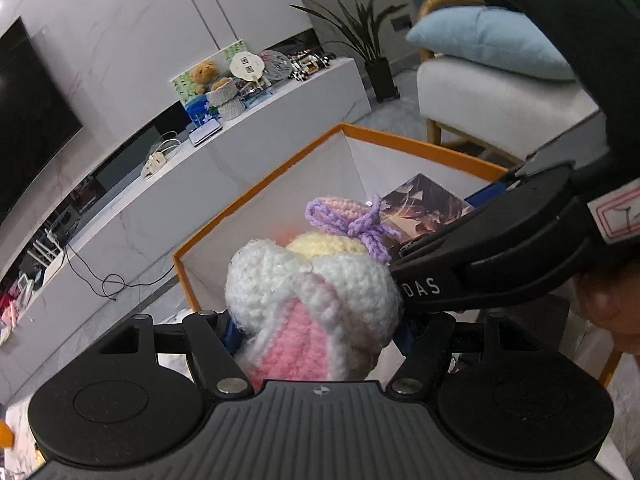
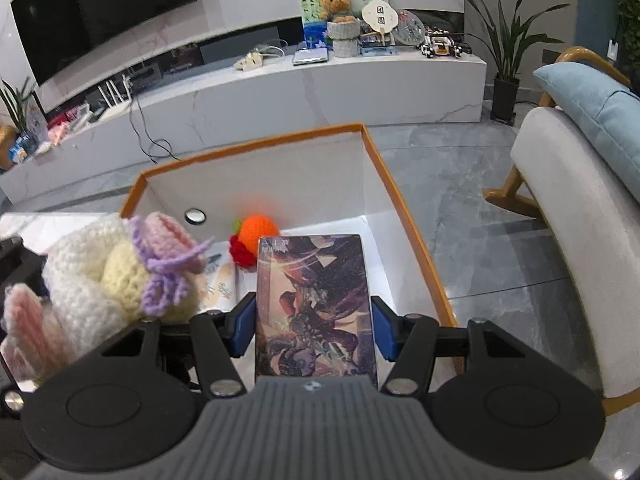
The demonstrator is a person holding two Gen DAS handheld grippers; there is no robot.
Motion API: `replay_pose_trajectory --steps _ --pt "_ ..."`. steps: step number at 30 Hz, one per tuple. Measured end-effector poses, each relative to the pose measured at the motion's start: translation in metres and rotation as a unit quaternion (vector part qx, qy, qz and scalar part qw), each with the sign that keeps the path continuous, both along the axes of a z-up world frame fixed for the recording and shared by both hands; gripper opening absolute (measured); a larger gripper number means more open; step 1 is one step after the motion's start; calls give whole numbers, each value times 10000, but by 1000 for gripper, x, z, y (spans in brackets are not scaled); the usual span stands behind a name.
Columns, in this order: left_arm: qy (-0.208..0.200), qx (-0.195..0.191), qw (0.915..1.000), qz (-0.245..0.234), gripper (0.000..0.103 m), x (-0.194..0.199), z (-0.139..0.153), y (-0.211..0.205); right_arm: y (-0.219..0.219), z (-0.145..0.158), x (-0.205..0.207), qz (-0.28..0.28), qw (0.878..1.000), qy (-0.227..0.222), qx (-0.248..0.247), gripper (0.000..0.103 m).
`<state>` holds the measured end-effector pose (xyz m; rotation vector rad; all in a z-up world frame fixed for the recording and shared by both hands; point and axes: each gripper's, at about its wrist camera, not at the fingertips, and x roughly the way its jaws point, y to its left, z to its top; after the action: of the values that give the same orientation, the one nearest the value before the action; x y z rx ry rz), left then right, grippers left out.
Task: Organize objects
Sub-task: 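Lower both items into the box and open both tools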
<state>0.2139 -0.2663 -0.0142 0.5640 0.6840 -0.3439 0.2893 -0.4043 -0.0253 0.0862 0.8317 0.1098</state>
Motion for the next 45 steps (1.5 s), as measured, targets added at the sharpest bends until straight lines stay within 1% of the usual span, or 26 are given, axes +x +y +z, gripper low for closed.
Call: replay_pose_trajectory --steps 2,5,8,15,16,18,20,22,24,29,32,37,45 --pt "60 41 10000 -7 81 2 -3 -2 1 0 -1 5 10000 4 -69 60" --pt "44 139 9999 -14 82 4 -5 -5 1 -1 0 -24 9999 8 -130 60" --pt "83 145 9999 0 86 6 -6 -5 3 -2 1 -26 9998 6 -190 60" --pt "113 153 9998 59 89 8 -7 -4 3 -3 1 -71 9997 -1 -231 61" --pt "106 164 9998 63 89 8 -6 -4 2 -2 0 -103 9997 -41 -218 62" --pt "69 194 9998 65 91 8 -6 -4 1 -1 -2 -182 9996 -103 -195 67" --pt "47 221 9997 73 93 8 -5 -4 0 0 -3 -212 9995 -143 -173 68" --pt "34 232 9997 85 93 8 -5 -4 -1 1 -3 -226 9995 -159 -151 68" --pt "35 183 9998 121 93 8 -3 -3 0 3 -4 -221 9995 -177 -149 68" --pt "82 -110 9997 218 94 8 4 4 0 7 -4 -191 9995 -239 -79 69" --pt "74 -221 9995 206 94 7 8 7 0 10 -6 -169 9994 -288 -16 70" --pt "-128 -373 9990 220 95 2 19 9 1 13 -7 -135 9993 -354 21 72" --pt "-290 -605 9972 331 95 -2 29 21 -3 22 -12 -161 9981 -540 254 75"
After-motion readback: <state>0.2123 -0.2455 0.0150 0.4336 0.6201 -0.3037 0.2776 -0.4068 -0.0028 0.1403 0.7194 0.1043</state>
